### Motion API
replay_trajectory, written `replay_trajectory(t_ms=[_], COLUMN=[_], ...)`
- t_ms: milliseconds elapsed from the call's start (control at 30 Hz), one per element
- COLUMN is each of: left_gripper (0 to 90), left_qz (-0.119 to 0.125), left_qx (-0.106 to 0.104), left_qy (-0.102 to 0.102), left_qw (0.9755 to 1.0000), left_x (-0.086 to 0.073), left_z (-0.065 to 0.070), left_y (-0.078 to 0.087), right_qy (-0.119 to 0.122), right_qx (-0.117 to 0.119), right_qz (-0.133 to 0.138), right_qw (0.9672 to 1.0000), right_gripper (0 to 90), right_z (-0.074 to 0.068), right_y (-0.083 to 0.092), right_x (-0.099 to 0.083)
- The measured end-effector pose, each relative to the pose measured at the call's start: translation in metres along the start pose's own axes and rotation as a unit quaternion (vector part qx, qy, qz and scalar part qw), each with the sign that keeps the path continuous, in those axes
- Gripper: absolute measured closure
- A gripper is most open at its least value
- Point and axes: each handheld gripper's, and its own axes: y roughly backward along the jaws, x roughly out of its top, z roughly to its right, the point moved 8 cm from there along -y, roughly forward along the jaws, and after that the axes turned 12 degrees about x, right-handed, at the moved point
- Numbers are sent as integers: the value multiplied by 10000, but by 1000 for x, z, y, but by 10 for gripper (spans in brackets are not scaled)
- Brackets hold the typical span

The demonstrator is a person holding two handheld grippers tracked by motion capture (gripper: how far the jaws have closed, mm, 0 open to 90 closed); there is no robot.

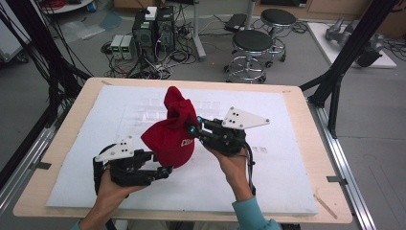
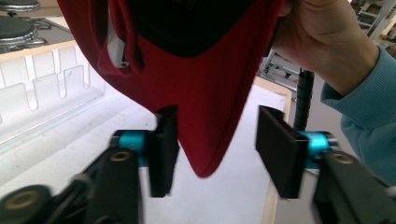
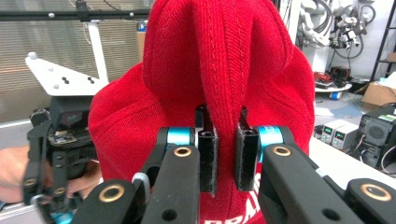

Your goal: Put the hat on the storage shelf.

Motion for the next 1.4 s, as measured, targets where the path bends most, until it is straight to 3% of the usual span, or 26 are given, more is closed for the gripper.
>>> replay_trajectory(t_ms=[133, 200, 267, 633, 700, 767, 867, 933, 1133, 1300, 1400], left_gripper=[757, 790, 837, 853, 854, 854, 854, 854, 855, 855, 855], left_qz=[-40, -62, -65, 14, 40, 41, 95, 155, 357, 506, 500], left_qx=[-33, 102, 219, 399, 384, 423, 495, 561, 840, 1177, 1425], left_qy=[-29, -158, -162, -388, -337, -363, -365, -390, -558, -712, -871], left_qw=[10000, 9998, 9996, 9984, 9987, 9984, 9981, 9975, 9943, 9892, 9847], left_x=[-1, -1, -1, -1, 0, 0, 2, 5, 24, 42, 51], left_z=[-2, -3, -5, -5, -6, -8, -12, -16, -31, -50, -62], left_y=[1, 1, 3, 6, 7, 8, 12, 15, 25, 30, 30], right_qy=[22, 43, 68, 51, 109, 110, -4, -19, 87, 100, 100], right_qx=[36, 23, -3, 10, -21, -294, -687, -828, -945, -1213, -1383], right_qz=[-25, -41, -66, -9, 51, 132, -19, -103, -165, -222, -278], right_qw=[10000, 10000, 10000, 10000, 9999, 9994, 9976, 9965, 9954, 9923, 9900], right_gripper=[832, 832, 833, 809, 649, 336, 108, 107, 107, 107, 107], right_z=[-4, -4, -4, -4, -4, 0, 7, 11, 13, 14, 14], right_y=[-3, -5, -5, -7, -7, -7, -4, 0, 21, 46, 63], right_x=[-1, -1, -2, -3, -2, 0, -3, -6, -16, -29, -38])
